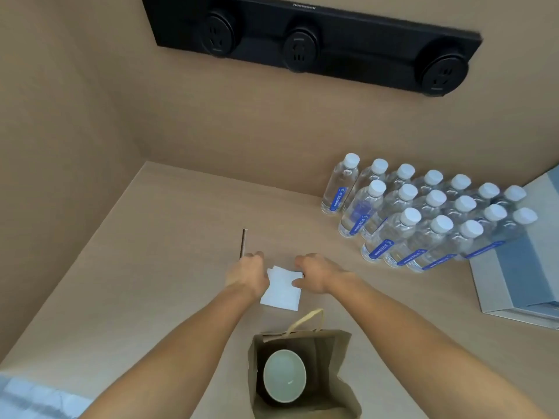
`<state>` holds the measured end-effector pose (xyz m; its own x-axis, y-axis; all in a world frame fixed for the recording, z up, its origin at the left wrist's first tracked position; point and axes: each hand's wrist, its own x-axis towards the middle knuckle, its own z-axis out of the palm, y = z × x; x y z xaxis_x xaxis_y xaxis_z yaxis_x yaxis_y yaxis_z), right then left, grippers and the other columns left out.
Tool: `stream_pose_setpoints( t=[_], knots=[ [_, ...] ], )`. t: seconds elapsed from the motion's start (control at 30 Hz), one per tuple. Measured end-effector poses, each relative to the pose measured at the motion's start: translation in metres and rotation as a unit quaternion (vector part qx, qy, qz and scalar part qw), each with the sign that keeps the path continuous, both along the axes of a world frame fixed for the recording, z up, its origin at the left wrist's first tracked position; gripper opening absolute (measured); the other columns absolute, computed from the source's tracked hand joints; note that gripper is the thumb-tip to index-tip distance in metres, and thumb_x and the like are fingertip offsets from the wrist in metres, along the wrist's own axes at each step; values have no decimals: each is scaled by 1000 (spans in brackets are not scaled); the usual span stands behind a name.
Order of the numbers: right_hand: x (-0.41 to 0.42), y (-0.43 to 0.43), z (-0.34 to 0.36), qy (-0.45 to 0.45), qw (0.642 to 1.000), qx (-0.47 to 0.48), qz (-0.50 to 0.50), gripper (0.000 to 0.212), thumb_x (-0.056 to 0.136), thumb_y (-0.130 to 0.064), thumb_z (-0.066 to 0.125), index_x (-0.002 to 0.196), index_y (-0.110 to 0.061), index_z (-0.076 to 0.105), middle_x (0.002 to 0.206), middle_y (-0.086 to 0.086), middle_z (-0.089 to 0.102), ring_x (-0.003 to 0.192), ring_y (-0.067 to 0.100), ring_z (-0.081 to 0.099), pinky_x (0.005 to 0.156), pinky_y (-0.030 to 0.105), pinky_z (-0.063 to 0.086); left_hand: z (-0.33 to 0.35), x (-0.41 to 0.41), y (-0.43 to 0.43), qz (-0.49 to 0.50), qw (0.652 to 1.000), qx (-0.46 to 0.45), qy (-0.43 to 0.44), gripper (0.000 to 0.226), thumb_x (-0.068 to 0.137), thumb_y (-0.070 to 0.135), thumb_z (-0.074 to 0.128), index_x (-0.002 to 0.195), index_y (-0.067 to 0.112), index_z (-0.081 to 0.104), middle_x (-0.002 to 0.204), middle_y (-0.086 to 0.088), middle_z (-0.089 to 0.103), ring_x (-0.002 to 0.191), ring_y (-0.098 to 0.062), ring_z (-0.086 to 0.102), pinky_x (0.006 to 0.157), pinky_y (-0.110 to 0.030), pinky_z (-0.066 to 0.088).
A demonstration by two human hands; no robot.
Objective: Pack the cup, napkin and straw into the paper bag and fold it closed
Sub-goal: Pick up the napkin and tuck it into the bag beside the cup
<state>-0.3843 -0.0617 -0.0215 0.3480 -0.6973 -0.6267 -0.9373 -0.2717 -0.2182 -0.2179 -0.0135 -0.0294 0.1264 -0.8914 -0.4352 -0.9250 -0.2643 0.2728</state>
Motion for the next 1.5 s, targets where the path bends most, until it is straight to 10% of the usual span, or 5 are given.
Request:
stream_pose_setpoints(
  t=[0.53, 0.73, 1.0, 1.27, 1.5],
  knots=[
    [22, 22, -54, -20, 994, -41, -99, 75, 75, -37, 79, 135, -13, 39, 137, 11, 38, 121, 32, 44, 93, 41, 49, -88, 39, 133, 149, 984, 1, -96, 90, 85, 74, 5, 157, 22, -3, 167, -14, -2, 151, -43, -5, 119, -63, 5],
    [20, 15, -55, -42, 988, -21, -149, 43, 76, -17, 76, 114, -11, 59, 128, 16, 47, 110, 33, 56, 93, 34, 50, -98, 34, 150, 146, 982, -17, -116, 88, 83, 75, 1, 154, 26, -17, 164, -11, -17, 149, -41, -20, 119, -61, -6],
    [-22, 24, 36, -289, 910, 35, -295, 42, 73, 13, 71, 106, -10, 56, 82, 5, 58, 67, 22, 61, 43, 27, 51, -93, 34, 155, 134, 984, -36, -112, 89, 75, 61, -9, 157, 24, -9, 166, -13, -11, 150, -42, -17, 119, -63, -5],
    [-51, 91, 146, -476, 798, 31, -368, 47, 77, 3, 75, 122, -5, 62, 115, 10, 72, 99, 28, 72, 79, 42, 61, -92, 33, 158, 136, 983, -51, -110, 88, 82, 70, 6, 157, 25, -4, 167, -11, -6, 151, -41, -12, 119, -63, -2],
    [-45, 162, 220, -538, 808, 31, -241, 15, 79, -13, 75, 93, -15, 80, 102, 5, 79, 97, 21, 74, 83, 26, 59, -91, 34, 160, 136, 984, -69, -93, 87, 85, 70, 11, 157, 25, -4, 167, -11, -7, 151, -40, -13, 120, -62, -2]
  ],
)
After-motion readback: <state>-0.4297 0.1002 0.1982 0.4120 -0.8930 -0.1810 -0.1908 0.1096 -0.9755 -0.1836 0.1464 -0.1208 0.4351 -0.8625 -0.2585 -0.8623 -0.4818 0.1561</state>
